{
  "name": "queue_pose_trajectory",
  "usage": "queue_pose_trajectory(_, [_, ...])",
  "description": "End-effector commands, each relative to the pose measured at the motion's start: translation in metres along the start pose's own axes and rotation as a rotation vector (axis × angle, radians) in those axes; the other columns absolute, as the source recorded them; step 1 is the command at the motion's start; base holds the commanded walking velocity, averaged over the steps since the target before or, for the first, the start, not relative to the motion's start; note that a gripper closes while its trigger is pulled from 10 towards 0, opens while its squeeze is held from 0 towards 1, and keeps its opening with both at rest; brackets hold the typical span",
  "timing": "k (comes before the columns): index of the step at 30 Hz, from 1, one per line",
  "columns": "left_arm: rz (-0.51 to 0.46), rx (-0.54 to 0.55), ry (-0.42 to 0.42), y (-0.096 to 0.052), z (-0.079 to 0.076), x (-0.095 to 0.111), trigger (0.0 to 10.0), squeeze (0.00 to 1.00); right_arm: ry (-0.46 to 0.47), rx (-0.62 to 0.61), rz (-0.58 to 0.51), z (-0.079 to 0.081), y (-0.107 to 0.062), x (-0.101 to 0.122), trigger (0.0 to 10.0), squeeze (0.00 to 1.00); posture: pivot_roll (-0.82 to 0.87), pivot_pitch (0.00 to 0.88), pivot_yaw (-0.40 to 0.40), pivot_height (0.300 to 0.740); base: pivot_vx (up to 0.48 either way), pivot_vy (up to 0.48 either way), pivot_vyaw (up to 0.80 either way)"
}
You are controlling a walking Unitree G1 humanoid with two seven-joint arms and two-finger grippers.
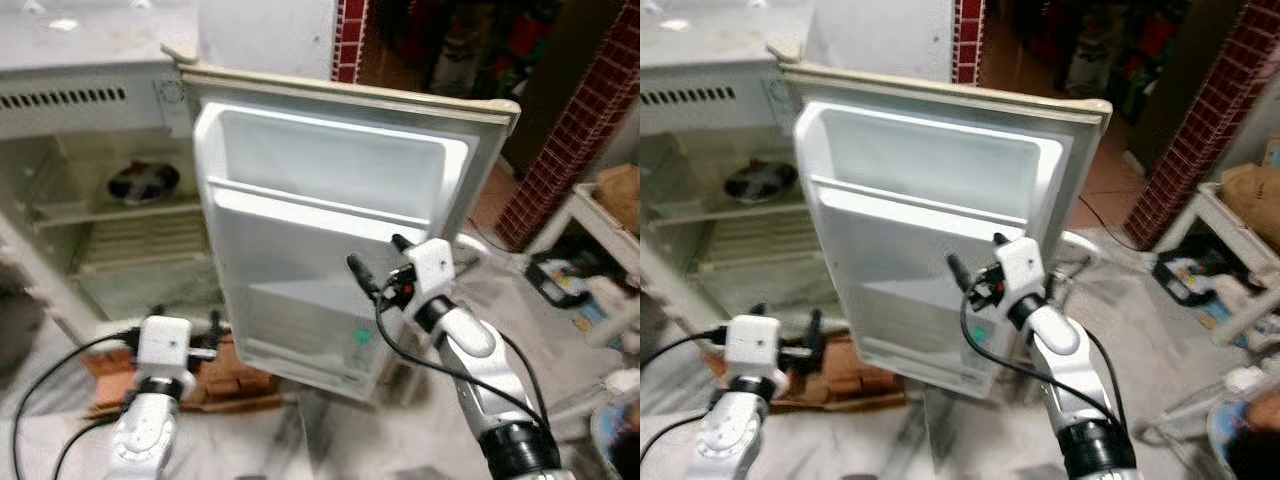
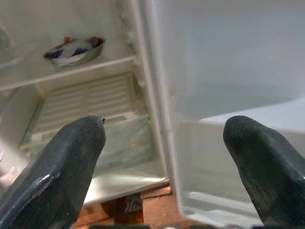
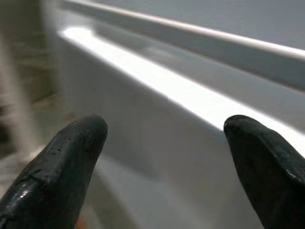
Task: Restocking fridge
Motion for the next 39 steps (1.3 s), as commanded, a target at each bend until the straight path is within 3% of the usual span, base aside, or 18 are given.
queue_pose_trajectory(1, [-0.018, -0.017, -0.007, 0.003, -0.006, 0.006, 10.0, 0.0, 0.084, 0.166, 0.19, 0.025, -0.012, -0.042, 10.0, 0.0, 0.03, 0.011, -0.008, 0.74, 0.0, 0.0, 0.0])
queue_pose_trajectory(2, [-0.019, -0.018, -0.008, 0.003, -0.006, 0.006, 10.0, 0.0, 0.088, 0.236, 0.219, 0.032, -0.018, -0.045, 10.0, 0.0, 0.03, 0.01, -0.009, 0.74, 0.0, 0.0, 0.0])
queue_pose_trajectory(7, [-0.02, -0.022, -0.005, 0.002, -0.007, 0.006, 10.0, 0.0, 0.084, 0.35, 0.285, 0.037, -0.032, -0.052, 10.0, 0.0, 0.03, 0.009, -0.007, 0.74, 0.0, 0.0, 0.0])
queue_pose_trajectory(11, [-0.018, -0.029, 0.006, 0.002, -0.006, 0.005, 10.0, 0.0, 0.089, 0.482, 0.398, 0.038, -0.056, -0.06, 10.0, 0.0, 0.03, 0.011, -0.007, 0.74, 0.0, 0.0, 0.0])
queue_pose_trajectory(12, [-0.018, -0.03, 0.008, 0.002, -0.006, 0.005, 10.0, 0.0, 0.056, 0.512, 0.442, 0.036, -0.064, -0.065, 10.0, 0.0, 0.03, 0.011, -0.006, 0.74, 0.0, 0.0, 0.0])
queue_pose_trajectory(17, [-0.017, -0.031, 0.012, 0.001, -0.006, 0.004, 10.0, 0.0, -0.034, 0.403, 0.536, 0.009, -0.063, -0.08, 10.0, 0.0, 0.04, 0.012, -0.004, 0.74, 0.0, -0.29, 0.0])
queue_pose_trajectory(27, [-0.013, -0.032, 0.016, 0.0, -0.006, 0.003, 10.0, 0.0, -0.168, 0.425, 0.652, -0.001, -0.074, -0.097, 10.0, 0.0, 0.04, 0.014, -0.003, 0.74, 0.0, -0.377, 0.0])
queue_pose_trajectory(35, [-0.015, -0.024, 0.0, -0.001, -0.008, 0.003, 10.0, 0.0, -0.236, 0.392, 0.655, -0.01, -0.07, -0.098, 10.0, 0.0, 0.04, 0.017, -0.003, 0.74, 0.0, -0.132, 0.0])
queue_pose_trajectory(39, [0.011, 0.014, -0.028, -0.005, -0.003, -0.002, 10.0, 0.0, -0.25, 0.306, 0.57, -0.018, -0.052, -0.088, 10.0, 0.0, 0.04, 0.019, -0.002, 0.74, 0.0, 0.0, 0.0])
Point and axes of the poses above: a point about 5 cm out from each wrist's last joint towards the gripper, its own y axis pointing out of the wrist towards the gripper, its own x axis along the axis of the wrist's last joint, z = x × y, the point moved 5 cm from there along y, pointing out of the wrist towards the gripper, and after that the axes turned 5 degrees about y, right-handed, at the moved point
